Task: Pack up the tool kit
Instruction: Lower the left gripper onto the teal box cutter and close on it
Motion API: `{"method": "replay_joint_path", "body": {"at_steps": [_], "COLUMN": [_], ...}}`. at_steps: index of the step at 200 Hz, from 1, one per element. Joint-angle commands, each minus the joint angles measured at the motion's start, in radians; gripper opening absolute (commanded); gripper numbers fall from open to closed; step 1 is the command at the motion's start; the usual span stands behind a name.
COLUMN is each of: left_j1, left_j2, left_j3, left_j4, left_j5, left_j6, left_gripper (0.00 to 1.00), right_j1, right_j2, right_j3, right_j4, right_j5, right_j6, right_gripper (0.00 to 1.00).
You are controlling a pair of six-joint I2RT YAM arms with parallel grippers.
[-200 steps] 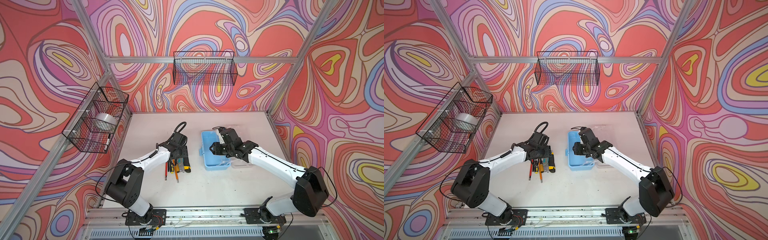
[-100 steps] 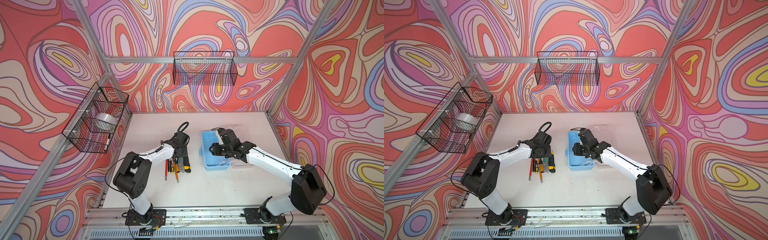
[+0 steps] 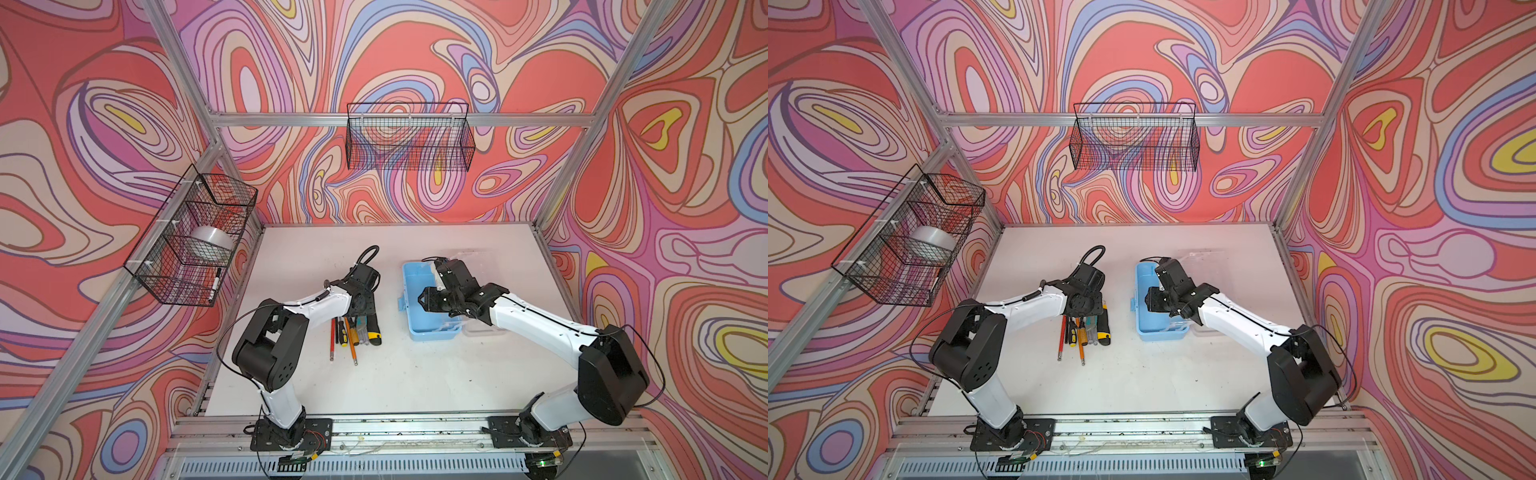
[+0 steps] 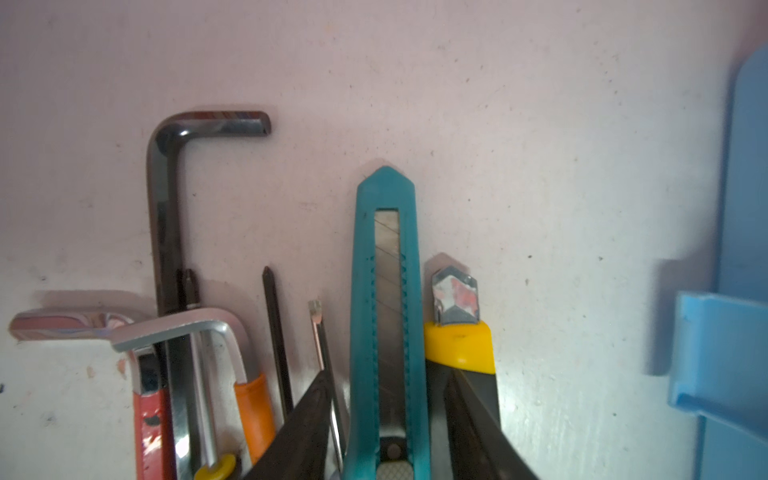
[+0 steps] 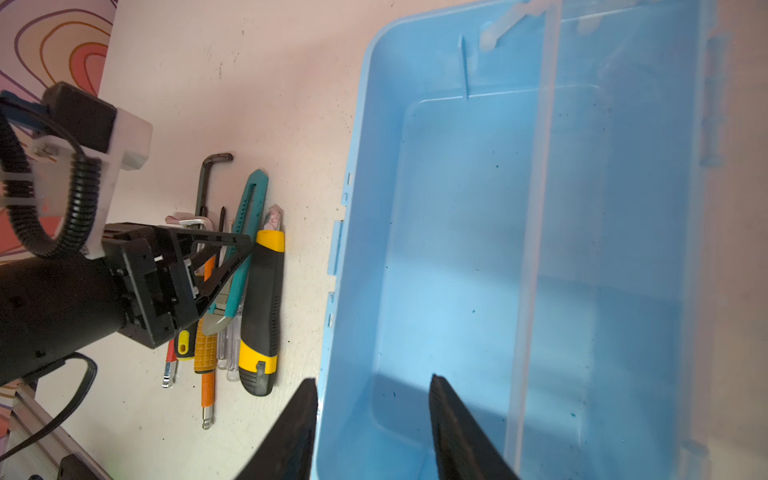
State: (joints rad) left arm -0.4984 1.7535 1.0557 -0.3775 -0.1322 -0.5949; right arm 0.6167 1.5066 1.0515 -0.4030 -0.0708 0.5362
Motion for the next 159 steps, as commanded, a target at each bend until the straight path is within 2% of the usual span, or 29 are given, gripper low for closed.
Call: {"method": "replay_joint_path", "body": {"at_steps": [1, 96, 159], "left_j1": [0.003, 0.023, 0.024], "left_j2": [0.024, 0.026, 0.06], "left_j3": [0.007, -0.006, 0.013], "left_j4": [-0.024, -0.018, -0.01], "left_j5": [-0.013, -0.004, 0.018], "left_j6": [0.007, 0.005, 0.016], "left_gripper": [0.43, 0.37, 0.38], "right_j1": [0.005, 0.005, 0.005], "right_j2": [0.014, 0.042, 0.073], "right_j3": [-0.016, -0.019, -0.008], "right_j4": [0.018, 0.032, 0.029], "right_j5": [0.008, 0.006, 0.004], "right_j6": [0.002, 0.005, 0.0], "right_gripper": [0.46, 0.45, 0.45]}}
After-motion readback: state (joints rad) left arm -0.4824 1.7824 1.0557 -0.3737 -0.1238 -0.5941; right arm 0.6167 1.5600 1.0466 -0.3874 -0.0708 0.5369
